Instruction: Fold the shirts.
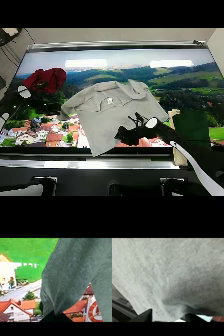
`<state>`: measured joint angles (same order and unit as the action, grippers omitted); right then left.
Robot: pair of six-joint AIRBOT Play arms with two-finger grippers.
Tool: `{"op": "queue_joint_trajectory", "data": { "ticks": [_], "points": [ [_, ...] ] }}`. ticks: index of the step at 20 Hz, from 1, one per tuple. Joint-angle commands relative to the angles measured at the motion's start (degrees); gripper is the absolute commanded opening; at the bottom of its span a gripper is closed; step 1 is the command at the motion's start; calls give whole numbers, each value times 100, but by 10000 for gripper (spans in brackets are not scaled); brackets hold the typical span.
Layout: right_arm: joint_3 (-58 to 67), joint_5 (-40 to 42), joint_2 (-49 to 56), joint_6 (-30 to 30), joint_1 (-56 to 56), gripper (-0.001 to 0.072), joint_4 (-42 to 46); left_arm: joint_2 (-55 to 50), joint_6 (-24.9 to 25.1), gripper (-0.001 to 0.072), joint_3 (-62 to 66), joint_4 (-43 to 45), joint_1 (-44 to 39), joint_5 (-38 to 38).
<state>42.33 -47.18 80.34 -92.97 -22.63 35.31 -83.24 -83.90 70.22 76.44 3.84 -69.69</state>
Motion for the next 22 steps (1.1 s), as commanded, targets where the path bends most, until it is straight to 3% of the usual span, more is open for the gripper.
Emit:
{"op": "queue_joint_trajectory", "data": {
  "ticks": [1, 2, 4, 6, 9, 12, 14, 17, 22],
  "points": [
    [-11, 1137, 7, -98, -297, 161, -223, -4, -4, 26, -2, 0, 2, -2],
    [24, 1143, 0, 48, -275, 47, -155, 0, -2, 26, 0, 0, 2, -2],
    [306, 822, -153, 715, -118, 46, 337, 96, 15, 25, 83, -52, 2, 2],
    [903, 385, -658, 745, 181, 45, 1665, 422, 20, 24, 411, -697, 92, 197],
    [2293, 247, -1845, 595, 800, 46, 3805, 1423, 302, 25, 1475, -2162, 310, 1397],
    [4026, 728, -2988, 595, 1384, 46, 5230, 2509, 245, 24, 2876, -2236, 527, 2889],
    [4894, 802, -3539, 378, 1722, 46, 5447, 3195, -157, 24, 3407, -1832, 758, 3526],
    [5228, 516, -4140, -157, 1862, 46, 5416, 4057, -621, 24, 3469, -1440, 1001, 3663],
    [5228, -282, -4284, -697, 1845, 46, 4833, 4481, -614, 24, 3473, -1443, 1008, 4098]
  ]
}}
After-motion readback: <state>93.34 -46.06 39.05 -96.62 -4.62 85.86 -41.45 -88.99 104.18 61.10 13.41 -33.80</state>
